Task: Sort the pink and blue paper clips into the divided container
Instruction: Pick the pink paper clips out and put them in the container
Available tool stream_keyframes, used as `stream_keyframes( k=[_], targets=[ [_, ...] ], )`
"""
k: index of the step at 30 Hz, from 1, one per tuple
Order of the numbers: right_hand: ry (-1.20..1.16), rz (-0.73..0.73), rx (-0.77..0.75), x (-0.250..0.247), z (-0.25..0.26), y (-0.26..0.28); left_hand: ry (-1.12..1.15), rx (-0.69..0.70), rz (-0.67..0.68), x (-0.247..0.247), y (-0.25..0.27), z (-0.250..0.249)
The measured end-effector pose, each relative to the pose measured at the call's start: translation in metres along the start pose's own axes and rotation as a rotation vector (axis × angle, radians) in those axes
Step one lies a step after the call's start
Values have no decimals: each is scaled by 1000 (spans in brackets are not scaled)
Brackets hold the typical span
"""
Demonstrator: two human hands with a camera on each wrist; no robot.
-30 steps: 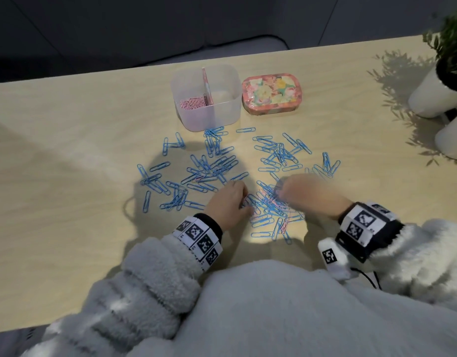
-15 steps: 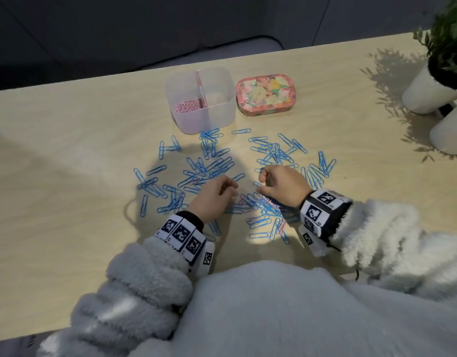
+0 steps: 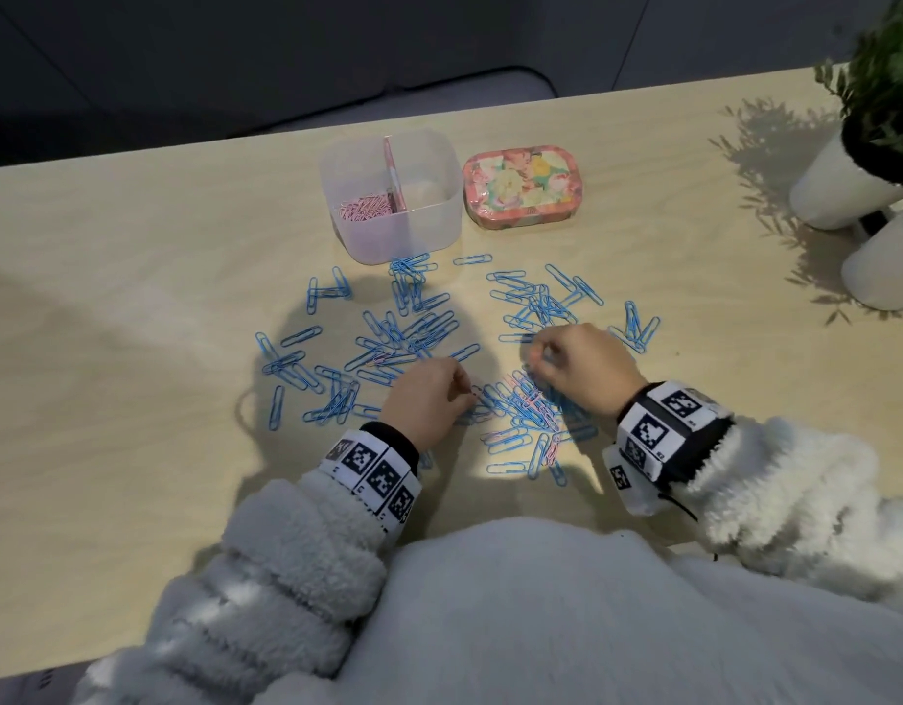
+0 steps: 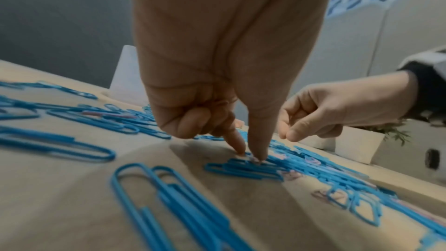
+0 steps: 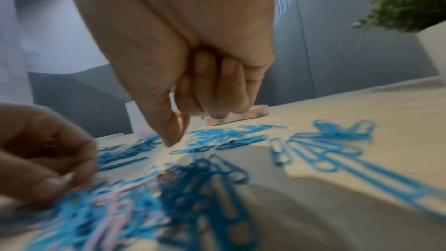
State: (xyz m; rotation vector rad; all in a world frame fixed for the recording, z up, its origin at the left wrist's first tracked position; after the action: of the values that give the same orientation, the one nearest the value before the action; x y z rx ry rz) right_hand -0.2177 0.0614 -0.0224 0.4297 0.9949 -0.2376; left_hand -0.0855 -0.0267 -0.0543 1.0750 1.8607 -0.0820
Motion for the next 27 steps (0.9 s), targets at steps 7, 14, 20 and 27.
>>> stream_keyframes(
  k=[7, 14, 20, 27],
  targets=[
    [63, 142, 26, 35, 12, -18, -1, 15, 54, -2, 2, -1],
    [-109, 105, 110, 24, -10, -24, 323, -73, 172, -7, -1, 13],
    [-943, -1, 182, 21, -4, -9, 507, -183, 317, 7, 5, 15],
    [-156, 298, -143, 64, 25, 2, -5, 21, 152, 7, 3, 2]
  ],
)
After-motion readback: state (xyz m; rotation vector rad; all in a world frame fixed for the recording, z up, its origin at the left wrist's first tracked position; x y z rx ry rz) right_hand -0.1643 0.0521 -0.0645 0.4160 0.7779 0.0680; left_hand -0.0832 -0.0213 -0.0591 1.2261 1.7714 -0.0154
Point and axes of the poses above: each hand's wrist, its own y-axis away from the middle knuckle, its own x-axis out of the palm, z = x × y, the point moved 9 cm from there along -y, towards the middle knuckle, and after that the axes turned 7 degrees about -x, right-handed, at the moved point
